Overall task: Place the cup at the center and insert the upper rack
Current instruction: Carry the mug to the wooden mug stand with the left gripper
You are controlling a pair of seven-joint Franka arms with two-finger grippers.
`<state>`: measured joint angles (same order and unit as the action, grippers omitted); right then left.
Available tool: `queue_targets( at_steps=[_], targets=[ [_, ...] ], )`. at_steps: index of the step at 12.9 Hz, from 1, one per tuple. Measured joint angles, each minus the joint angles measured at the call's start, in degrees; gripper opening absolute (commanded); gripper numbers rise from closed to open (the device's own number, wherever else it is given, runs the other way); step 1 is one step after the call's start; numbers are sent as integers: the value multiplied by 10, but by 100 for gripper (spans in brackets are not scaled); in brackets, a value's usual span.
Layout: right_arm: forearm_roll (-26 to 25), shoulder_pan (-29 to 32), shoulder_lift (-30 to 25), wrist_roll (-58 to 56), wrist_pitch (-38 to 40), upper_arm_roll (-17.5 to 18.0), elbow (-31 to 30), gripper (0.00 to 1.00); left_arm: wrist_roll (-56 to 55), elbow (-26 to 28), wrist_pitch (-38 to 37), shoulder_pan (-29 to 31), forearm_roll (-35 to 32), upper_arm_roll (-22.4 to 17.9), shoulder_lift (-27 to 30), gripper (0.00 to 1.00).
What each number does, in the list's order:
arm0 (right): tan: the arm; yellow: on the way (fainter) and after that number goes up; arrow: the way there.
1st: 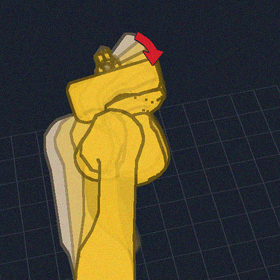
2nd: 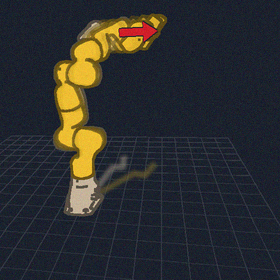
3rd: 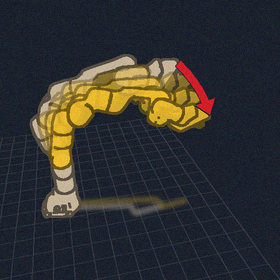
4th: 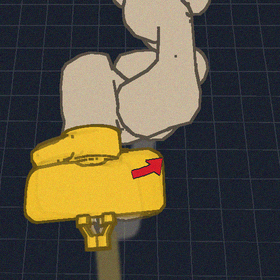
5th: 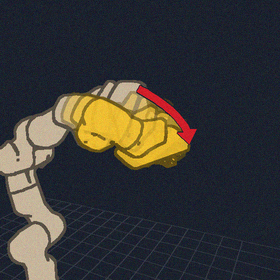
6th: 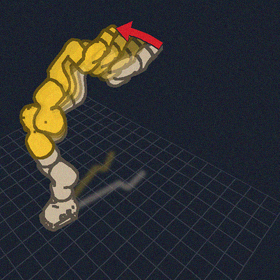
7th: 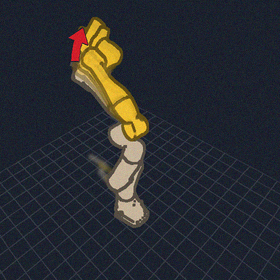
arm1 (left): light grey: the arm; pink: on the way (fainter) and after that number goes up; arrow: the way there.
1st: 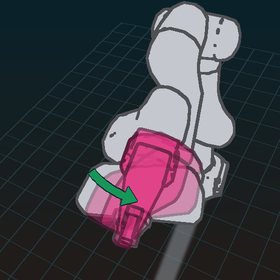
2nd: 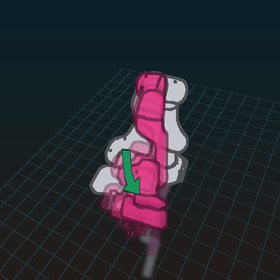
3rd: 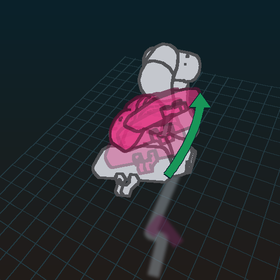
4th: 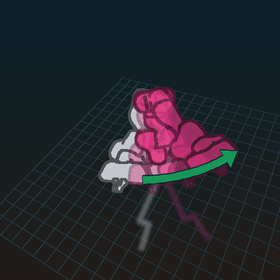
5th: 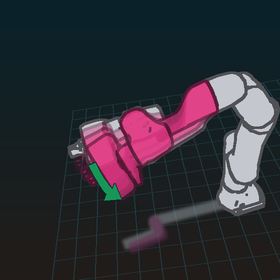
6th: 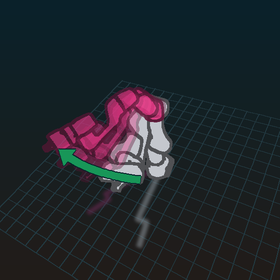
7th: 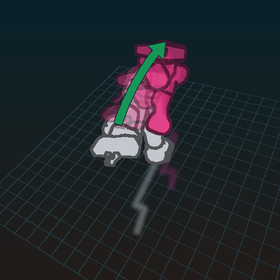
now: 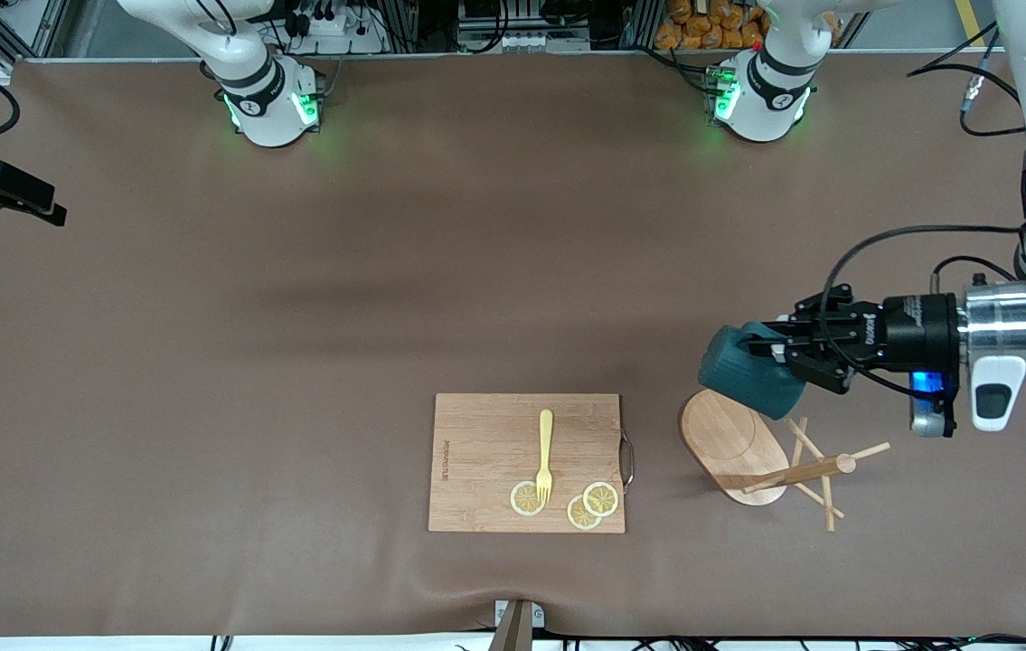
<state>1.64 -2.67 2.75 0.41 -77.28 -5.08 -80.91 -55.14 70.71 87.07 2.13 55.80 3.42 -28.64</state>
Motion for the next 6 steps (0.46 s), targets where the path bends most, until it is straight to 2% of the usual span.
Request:
queue_targets(
  at_steps=[6],
  targets=[
    [0,0,2,0,0,0,0,100,76,1,-20,55,47,2,-66,0]
  ],
)
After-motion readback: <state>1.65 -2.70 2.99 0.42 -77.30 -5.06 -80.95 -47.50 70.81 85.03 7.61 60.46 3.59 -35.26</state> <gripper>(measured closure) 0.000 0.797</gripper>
